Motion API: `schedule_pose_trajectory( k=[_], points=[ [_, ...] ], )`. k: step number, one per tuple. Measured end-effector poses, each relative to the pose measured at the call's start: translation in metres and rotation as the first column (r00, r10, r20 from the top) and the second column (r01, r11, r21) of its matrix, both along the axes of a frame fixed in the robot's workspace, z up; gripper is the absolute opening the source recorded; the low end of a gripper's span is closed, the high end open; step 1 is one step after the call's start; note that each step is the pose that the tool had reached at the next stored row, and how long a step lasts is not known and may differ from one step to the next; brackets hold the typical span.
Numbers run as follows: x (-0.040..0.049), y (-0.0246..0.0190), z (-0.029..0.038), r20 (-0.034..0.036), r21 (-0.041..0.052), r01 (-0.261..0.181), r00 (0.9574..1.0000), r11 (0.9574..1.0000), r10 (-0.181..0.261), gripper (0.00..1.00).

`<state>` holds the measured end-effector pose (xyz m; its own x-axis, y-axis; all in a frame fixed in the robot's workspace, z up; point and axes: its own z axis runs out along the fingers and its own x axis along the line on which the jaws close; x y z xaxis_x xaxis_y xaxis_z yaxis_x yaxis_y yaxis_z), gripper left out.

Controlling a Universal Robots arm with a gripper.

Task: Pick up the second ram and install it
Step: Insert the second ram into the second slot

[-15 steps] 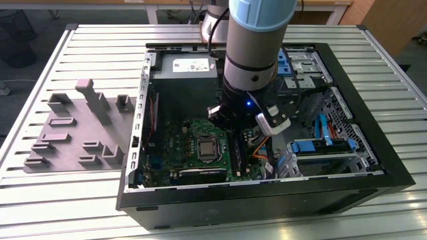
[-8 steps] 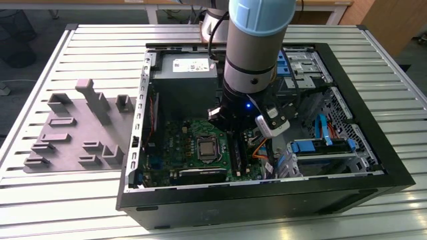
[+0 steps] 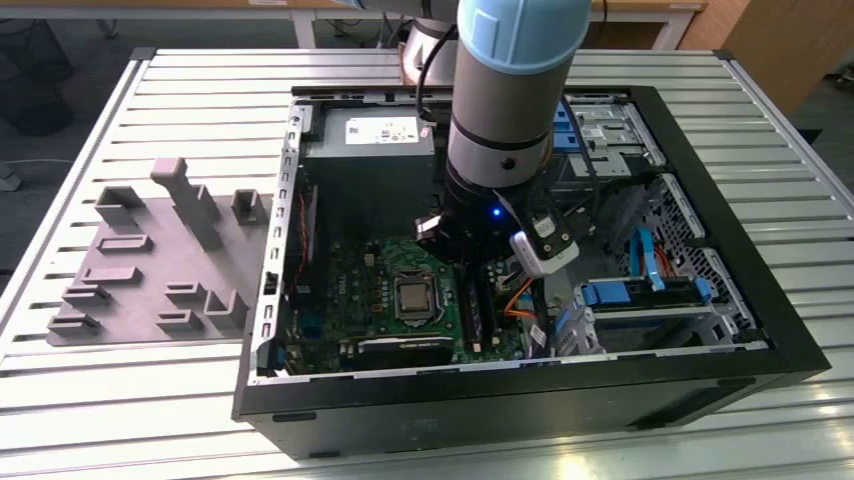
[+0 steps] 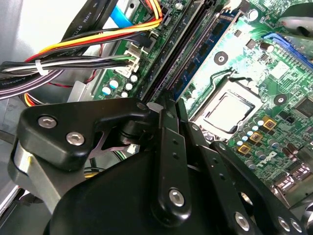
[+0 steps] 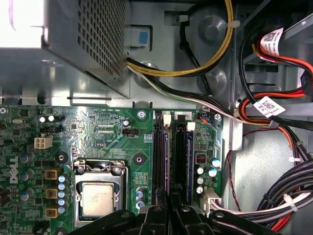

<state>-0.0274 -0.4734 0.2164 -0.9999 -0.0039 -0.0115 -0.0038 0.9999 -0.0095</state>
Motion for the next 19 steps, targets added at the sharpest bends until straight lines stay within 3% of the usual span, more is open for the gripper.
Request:
schedule_pose_trajectory(
  k=[19],
  points=[
    [-0.001,0.0008,-0.0024,0.0,0.0001,0.014,0.9999,0.9999,-0.014,0.14]
  ],
)
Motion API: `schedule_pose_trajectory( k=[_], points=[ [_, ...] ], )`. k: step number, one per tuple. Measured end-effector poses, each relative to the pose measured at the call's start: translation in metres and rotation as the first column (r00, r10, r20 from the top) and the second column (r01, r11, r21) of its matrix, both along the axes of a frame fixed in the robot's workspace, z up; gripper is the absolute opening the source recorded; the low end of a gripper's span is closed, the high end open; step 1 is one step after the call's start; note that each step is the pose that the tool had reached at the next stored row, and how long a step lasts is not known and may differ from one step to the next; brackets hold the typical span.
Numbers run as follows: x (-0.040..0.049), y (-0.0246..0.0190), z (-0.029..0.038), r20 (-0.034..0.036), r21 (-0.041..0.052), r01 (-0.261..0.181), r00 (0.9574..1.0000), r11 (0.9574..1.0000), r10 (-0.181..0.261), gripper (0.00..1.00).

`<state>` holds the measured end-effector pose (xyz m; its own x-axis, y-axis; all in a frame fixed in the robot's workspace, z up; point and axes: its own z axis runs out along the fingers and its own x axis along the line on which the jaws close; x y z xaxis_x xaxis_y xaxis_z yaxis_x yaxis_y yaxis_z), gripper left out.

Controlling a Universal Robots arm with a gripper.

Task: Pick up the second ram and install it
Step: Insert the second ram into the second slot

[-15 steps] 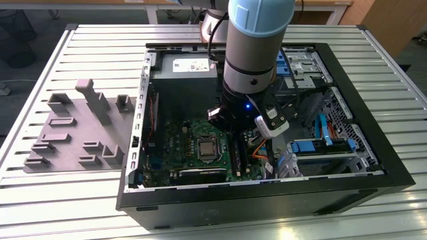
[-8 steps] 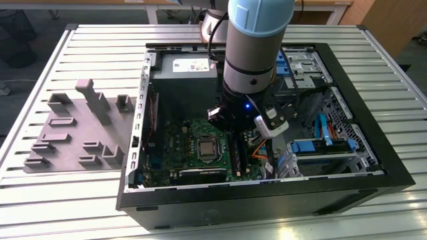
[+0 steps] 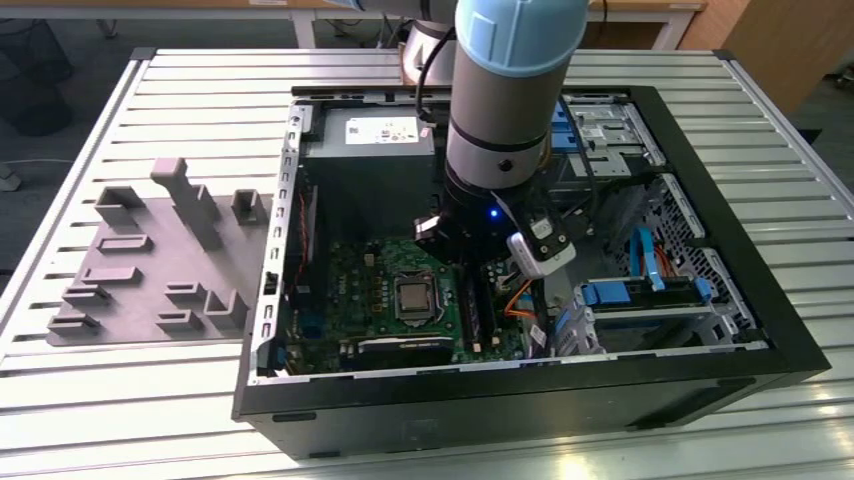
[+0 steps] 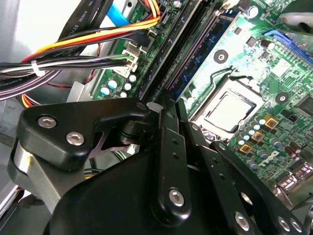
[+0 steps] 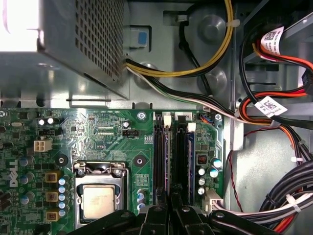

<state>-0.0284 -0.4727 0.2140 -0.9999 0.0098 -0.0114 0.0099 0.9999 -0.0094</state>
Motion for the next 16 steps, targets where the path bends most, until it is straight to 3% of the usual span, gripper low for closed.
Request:
schedule_pose_trajectory(
  k=[10,12,16],
  points=[
    [0.0,0.0,-0.0011,-0.0003,-0.0001,0.0,1.0,1.0,0.0,0.14],
    [0.0,0.0,-0.0011,-0.0003,-0.0001,0.0,1.0,1.0,0.0,0.21],
    [0.0,0.0,-0.0011,-0.0003,-0.0001,0.0,1.0,1.0,0.0,0.21]
  ],
)
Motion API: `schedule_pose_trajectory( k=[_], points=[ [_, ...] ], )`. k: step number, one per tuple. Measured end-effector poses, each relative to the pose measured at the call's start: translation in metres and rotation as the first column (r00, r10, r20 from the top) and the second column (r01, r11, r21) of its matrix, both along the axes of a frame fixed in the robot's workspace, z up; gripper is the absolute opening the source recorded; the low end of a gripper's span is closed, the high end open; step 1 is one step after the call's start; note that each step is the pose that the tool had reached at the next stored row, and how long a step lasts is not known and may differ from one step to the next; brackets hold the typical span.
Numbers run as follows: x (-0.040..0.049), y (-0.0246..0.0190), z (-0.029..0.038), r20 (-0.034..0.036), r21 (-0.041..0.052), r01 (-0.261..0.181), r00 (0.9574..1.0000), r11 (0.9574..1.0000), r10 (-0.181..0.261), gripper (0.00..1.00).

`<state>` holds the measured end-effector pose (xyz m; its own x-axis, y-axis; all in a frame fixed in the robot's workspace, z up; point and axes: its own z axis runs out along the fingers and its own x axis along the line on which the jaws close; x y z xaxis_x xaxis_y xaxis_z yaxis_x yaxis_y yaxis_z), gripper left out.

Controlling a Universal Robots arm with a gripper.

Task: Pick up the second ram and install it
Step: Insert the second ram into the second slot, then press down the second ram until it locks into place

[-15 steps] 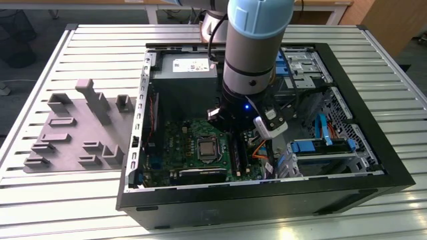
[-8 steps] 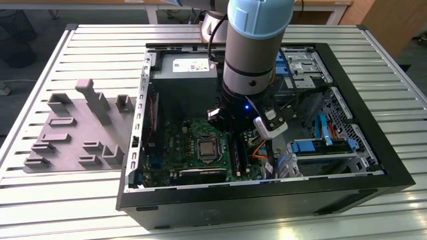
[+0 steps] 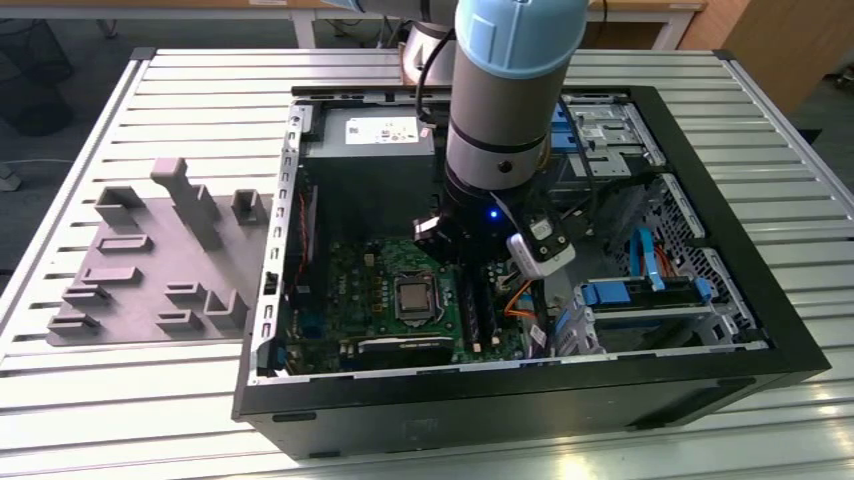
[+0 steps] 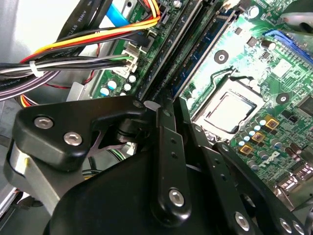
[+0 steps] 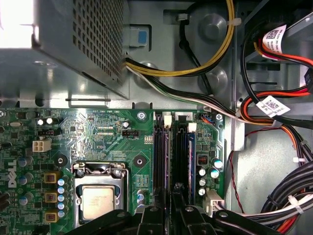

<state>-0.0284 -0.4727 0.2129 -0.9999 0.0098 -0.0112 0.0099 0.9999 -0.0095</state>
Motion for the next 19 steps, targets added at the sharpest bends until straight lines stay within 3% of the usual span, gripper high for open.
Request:
schedule_pose_trajectory(
  k=[3,9,12,14,19],
  points=[
    [0.0,0.0,0.0015,0.0,0.0002,0.0,1.0,1.0,0.0,0.21],
    [0.0,0.0,0.014,-0.0001,0.0,0.0,1.0,1.0,0.0,0.21],
    [0.0,0.0,0.0146,-0.0001,0.0002,0.0,1.0,1.0,0.0,0.2],
    [0.0,0.0,0.0147,-0.0002,0.0002,0.0,1.0,1.0,0.0,0.11],
    [0.0,0.0,0.0139,-0.0003,0.0001,0.0,1.0,1.0,0.0,0.11]
  ],
)
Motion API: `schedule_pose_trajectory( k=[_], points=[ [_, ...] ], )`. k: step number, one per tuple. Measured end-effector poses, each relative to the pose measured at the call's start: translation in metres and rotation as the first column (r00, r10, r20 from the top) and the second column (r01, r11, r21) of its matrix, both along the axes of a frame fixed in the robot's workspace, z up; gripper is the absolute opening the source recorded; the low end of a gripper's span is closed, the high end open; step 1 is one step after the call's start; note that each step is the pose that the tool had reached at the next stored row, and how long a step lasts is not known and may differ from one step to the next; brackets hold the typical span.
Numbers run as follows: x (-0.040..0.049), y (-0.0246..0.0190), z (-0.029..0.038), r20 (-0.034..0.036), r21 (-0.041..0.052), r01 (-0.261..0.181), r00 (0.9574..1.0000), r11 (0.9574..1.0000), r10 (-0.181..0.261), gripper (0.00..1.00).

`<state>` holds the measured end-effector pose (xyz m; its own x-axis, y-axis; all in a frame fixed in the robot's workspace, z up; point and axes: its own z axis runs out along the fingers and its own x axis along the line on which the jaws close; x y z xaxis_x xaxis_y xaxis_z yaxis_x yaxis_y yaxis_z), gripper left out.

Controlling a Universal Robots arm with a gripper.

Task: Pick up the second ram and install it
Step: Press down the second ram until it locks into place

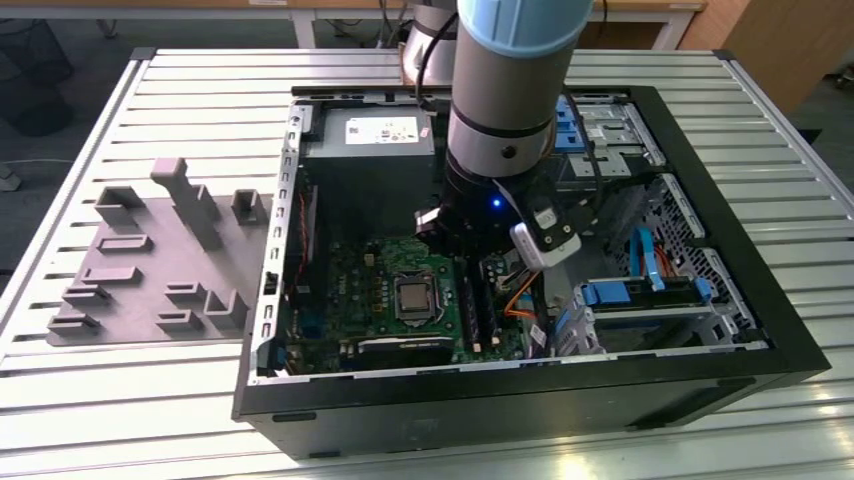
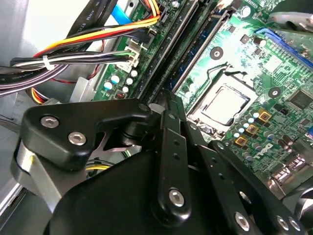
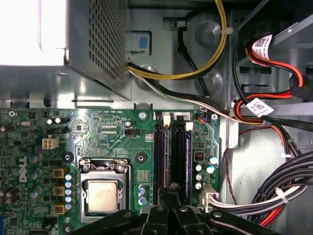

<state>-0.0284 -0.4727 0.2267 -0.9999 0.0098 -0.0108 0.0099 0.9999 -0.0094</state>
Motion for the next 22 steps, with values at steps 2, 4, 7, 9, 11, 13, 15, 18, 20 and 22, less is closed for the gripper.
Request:
schedule_pose_trajectory(
  k=[2,4,7,9,11,13,15,18,20,22],
  points=[
    [0.0,0.0,-0.0014,0.0,-0.0001,0.0,1.0,1.0,0.0,0.11],
    [0.0,0.0,-0.003,0.0,-0.0001,0.0,1.0,1.0,0.0,0.11],
    [0.0,-0.0001,-0.0063,-0.0002,-0.0008,0.0,1.0,1.0,0.0,0.11],
    [0.0,-0.0002,-0.0082,-0.0004,-0.0014,0.0,1.0,1.0,0.0,0.11],
    [0.0,-0.0001,-0.0108,-0.0002,-0.0006,0.0,1.0,1.0,0.0,0.11],
    [0.0,-0.0001,-0.013,-0.0007,-0.0018,0.0,1.0,1.0,0.0,0.11],
    [0.0001,0.0001,-0.0128,-0.001,-0.0026,0.0,1.0,1.0,0.0,0.11],
    [0.0002,0.0004,-0.0087,0.0006,0.0021,0.0,1.0,1.0,0.0,0.11],
    [0.0,0.0001,-0.0028,0.0,0.0006,0.0,1.0,1.0,0.0,0.11],
    [0.0,0.0,0.001,0.0,0.0003,0.0,1.0,1.0,0.0,0.11]
  ],
)
